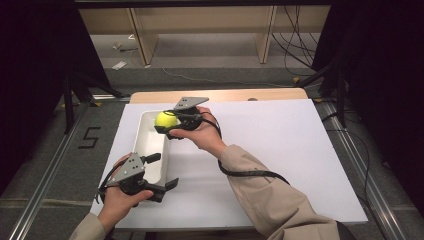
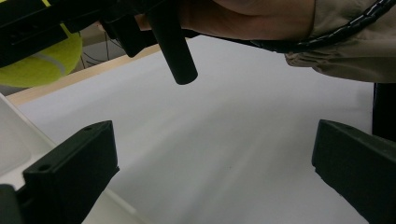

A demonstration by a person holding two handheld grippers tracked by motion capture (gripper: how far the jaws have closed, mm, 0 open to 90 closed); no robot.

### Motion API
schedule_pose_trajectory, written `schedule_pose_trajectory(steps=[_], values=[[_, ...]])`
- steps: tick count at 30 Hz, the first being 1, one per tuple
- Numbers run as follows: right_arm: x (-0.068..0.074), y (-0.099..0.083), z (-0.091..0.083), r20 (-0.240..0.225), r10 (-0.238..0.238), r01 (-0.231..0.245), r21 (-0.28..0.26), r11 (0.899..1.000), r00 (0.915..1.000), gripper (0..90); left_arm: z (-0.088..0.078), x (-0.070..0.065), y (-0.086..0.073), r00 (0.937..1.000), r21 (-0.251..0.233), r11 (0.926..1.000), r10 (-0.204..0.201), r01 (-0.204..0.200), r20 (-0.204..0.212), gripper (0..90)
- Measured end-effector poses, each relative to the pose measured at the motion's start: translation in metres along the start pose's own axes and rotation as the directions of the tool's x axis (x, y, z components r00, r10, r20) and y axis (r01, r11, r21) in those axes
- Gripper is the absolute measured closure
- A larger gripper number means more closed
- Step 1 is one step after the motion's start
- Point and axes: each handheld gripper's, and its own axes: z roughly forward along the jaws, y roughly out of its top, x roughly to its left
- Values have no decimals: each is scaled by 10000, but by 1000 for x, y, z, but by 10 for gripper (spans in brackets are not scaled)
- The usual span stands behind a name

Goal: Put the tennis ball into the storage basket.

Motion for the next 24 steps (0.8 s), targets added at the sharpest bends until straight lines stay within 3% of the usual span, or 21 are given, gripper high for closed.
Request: schedule_pose_trajectory(steps=[24], values=[[1,3,8,-84,-53,54,73,10000,10000,266,0,0,0,10000,-2,10000,9,-9,11,0]])
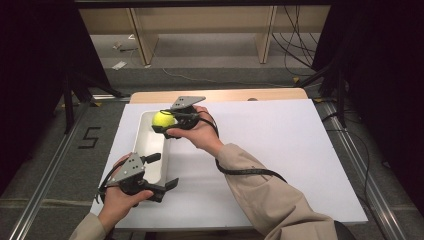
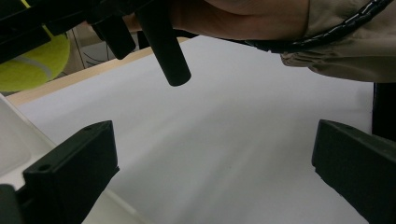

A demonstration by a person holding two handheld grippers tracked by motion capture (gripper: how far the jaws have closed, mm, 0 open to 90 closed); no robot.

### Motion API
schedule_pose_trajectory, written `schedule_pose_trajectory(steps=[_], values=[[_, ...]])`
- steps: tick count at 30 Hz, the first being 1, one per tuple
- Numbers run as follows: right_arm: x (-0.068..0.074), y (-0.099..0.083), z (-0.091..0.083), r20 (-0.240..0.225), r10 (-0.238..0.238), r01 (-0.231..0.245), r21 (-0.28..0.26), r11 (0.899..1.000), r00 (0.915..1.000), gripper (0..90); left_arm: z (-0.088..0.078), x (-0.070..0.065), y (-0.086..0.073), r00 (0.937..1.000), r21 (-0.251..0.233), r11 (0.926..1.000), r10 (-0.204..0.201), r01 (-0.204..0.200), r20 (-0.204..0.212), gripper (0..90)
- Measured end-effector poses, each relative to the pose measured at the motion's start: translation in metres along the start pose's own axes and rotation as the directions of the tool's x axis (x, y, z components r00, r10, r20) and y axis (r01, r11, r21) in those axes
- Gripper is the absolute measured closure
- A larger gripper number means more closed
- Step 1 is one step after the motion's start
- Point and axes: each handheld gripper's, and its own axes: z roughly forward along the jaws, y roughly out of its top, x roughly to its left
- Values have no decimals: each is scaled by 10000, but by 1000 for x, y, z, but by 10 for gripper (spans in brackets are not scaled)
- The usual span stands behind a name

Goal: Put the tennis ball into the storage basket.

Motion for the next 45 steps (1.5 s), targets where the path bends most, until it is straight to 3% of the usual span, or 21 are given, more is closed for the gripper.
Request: schedule_pose_trajectory(steps=[45], values=[[5,4,18,-220,-58,62,168,9998,9997,266,0,-1,0,10000,-19,10000,-10,10,15,0]])
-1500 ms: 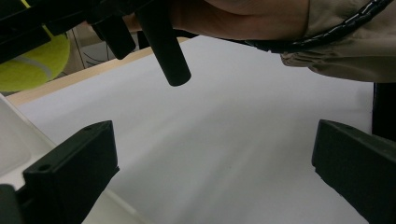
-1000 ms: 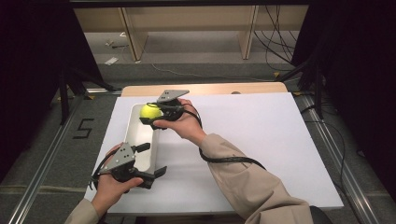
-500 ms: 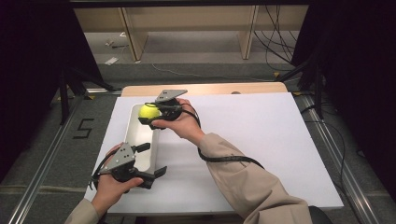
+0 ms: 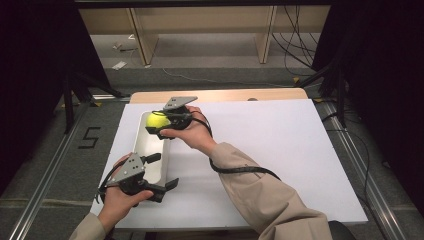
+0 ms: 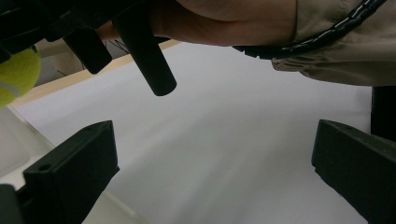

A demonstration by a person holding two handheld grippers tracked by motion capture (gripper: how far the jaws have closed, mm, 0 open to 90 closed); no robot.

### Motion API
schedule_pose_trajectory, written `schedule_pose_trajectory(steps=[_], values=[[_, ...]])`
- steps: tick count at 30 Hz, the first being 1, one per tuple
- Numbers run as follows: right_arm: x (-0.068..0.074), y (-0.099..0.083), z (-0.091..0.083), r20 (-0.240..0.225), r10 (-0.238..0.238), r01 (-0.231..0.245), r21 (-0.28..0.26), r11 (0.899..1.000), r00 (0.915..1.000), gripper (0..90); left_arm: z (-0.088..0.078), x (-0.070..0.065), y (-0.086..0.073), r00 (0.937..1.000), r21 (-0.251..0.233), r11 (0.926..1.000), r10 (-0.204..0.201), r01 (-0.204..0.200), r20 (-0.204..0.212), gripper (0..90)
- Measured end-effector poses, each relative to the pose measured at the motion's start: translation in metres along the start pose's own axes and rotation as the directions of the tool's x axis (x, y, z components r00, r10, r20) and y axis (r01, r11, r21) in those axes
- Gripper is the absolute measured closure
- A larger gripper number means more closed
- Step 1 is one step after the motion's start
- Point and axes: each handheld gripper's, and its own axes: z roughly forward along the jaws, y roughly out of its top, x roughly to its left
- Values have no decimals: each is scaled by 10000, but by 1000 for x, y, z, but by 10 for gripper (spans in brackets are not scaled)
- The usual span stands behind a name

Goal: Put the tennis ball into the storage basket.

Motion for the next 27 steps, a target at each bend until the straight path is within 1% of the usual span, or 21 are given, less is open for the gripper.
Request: schedule_pose_trajectory(steps=[27], values=[[1,0,11,-81,34,-33,105,9999,10000,265,0,0,0,10000,-1,10000,10,-10,28,0]])
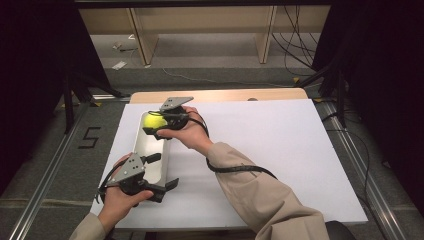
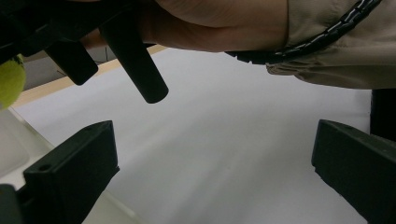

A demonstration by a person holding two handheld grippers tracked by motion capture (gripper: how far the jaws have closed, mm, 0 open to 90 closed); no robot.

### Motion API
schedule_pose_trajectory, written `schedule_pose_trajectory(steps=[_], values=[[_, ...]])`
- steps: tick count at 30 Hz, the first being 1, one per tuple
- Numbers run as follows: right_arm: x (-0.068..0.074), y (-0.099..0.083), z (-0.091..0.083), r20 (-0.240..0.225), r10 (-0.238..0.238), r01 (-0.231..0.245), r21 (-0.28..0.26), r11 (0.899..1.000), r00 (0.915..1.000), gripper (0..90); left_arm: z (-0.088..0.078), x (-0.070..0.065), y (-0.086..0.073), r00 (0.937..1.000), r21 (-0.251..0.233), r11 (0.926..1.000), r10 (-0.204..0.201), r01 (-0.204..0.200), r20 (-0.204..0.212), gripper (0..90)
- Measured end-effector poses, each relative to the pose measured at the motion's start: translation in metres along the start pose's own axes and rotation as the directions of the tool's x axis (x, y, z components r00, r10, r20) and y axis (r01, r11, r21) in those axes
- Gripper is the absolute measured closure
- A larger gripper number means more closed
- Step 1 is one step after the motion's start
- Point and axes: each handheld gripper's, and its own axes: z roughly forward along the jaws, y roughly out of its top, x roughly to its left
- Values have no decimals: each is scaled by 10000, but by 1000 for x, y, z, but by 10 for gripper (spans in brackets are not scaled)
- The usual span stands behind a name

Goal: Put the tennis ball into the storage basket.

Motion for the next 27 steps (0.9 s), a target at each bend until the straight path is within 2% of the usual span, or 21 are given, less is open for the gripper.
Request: schedule_pose_trajectory(steps=[27], values=[[1,-4,14,-129,75,-72,283,9996,9999,265,0,0,0,10000,-15,10000,16,-16,11,0]])
